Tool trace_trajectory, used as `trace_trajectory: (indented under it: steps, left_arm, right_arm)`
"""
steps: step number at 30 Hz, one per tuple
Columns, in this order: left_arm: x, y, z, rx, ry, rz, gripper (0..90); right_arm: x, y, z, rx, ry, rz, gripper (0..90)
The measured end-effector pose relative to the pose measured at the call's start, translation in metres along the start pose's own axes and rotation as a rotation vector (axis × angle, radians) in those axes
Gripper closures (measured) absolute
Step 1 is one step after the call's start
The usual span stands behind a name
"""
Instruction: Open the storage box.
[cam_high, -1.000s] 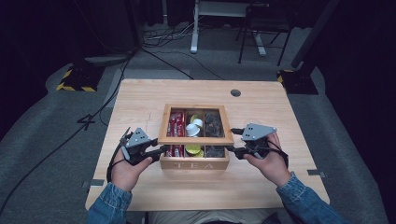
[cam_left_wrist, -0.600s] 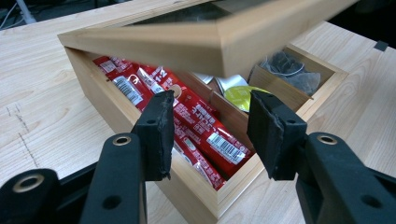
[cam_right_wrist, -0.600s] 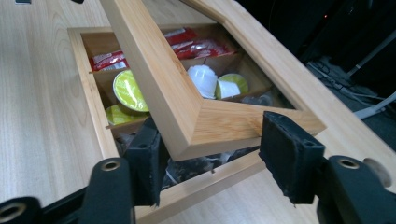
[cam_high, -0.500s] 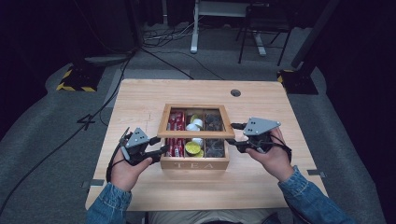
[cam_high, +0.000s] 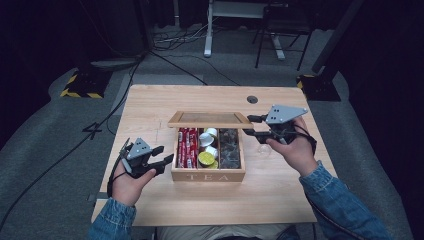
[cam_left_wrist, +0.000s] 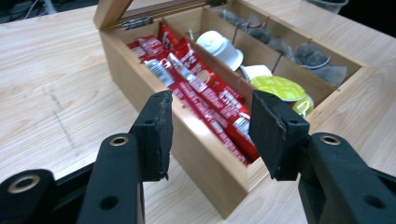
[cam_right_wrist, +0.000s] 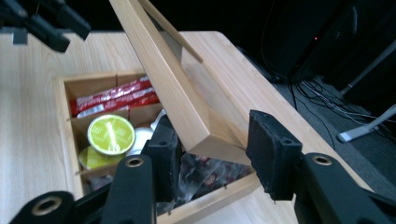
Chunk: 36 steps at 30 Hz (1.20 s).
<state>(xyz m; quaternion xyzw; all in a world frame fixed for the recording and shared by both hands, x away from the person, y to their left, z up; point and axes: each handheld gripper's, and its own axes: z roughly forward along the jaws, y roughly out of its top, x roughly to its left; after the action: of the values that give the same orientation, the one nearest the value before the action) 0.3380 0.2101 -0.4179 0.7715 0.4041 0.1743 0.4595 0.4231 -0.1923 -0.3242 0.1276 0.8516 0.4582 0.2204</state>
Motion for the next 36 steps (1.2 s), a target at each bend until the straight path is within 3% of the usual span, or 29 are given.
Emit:
trace_trajectory:
  steps: [6,11,16,30,36]
  left_arm:
    - [0.003,-0.007,-0.004,0.015,0.034,-0.008,45.9]
    - [0.005,-0.012,-0.007,0.022,0.058,-0.014,44.2]
    - [0.007,-0.013,-0.008,0.019,0.062,-0.021,43.7]
    - [0.011,-0.012,0.000,0.029,0.053,-0.015,42.6]
    - [0.011,-0.011,0.003,0.036,0.047,-0.009,42.3]
  right_arm:
    - [-0.023,0.011,0.003,-0.039,0.019,0.047,59.7]
    - [-0.039,0.024,0.008,-0.045,0.017,0.052,61.3]
    - [-0.052,0.034,0.014,-0.049,-0.002,0.047,61.9]
    - [-0.086,0.042,0.030,-0.107,-0.048,0.131,61.1]
    - [-0.102,0.047,0.043,-0.097,-0.101,0.148,59.0]
